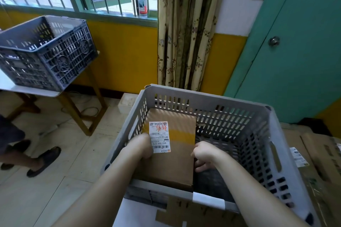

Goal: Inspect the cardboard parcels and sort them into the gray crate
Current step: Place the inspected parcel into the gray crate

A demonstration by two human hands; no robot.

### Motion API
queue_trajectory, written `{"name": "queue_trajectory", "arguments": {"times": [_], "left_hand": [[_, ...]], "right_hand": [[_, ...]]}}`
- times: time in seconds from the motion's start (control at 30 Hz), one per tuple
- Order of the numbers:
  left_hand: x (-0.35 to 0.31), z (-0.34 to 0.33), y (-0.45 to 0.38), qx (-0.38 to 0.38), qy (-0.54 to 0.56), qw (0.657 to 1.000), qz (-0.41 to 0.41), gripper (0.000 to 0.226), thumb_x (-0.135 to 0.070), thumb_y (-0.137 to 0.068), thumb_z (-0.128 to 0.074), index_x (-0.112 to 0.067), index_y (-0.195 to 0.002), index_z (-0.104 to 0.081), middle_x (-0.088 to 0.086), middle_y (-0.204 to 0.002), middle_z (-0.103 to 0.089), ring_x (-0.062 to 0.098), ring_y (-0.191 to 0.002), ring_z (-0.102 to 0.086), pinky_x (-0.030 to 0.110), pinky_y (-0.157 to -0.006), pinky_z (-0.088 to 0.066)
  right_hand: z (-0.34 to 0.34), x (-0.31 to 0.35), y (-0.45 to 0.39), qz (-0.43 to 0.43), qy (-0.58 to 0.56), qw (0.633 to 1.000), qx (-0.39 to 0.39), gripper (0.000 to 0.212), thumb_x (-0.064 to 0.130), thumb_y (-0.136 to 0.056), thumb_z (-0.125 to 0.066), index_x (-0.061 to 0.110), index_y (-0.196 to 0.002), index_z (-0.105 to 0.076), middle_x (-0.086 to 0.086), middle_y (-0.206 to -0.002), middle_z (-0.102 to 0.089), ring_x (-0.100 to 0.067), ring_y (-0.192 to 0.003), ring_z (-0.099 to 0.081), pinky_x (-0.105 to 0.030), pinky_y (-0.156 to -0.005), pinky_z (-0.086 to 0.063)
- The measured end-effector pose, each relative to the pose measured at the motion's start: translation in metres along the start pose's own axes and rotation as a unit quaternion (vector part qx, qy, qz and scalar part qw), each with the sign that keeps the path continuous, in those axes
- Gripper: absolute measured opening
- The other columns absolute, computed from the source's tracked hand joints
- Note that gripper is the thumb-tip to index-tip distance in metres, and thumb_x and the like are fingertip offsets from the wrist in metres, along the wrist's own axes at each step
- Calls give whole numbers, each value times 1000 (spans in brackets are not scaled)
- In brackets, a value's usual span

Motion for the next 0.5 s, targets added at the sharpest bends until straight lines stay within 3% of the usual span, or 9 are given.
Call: {"name": "queue_trajectory", "arguments": {"times": [0.17,0.37,0.5], "left_hand": [[-2,-1,-2,33,-39,999,13,34,-25,-99,-65,-13,-130,-62,8,-125,-64,26,-114,-65,36,-99,-56],[-12,0,-8,48,-143,987,63,45,-31,-100,-61,-13,-141,-53,10,-135,-58,28,-123,-62,39,-105,-54],[-14,0,-8,21,-163,985,48,40,-31,-98,-63,-16,-135,-59,8,-126,-63,27,-114,-66,38,-95,-59]], "right_hand": [[0,0,-3,2,23,1000,8,30,9,-103,-44,13,-130,-54,-10,-120,-53,-24,-92,-63,-39,-69,-65],[0,0,-2,6,12,1000,15,37,14,-102,-45,14,-139,-53,-12,-141,-55,-29,-105,-65,-38,-71,-64],[1,1,1,7,7,1000,13,41,25,-105,-46,15,-144,-48,-13,-147,-52,-30,-108,-63,-36,-68,-62]]}}
Point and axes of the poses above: each hand's wrist, its own y-axis away from the middle knuckle, its own z-axis out of the back of the hand, x = y × z, the point moved 2 cm from there along -y, towards the middle knuckle
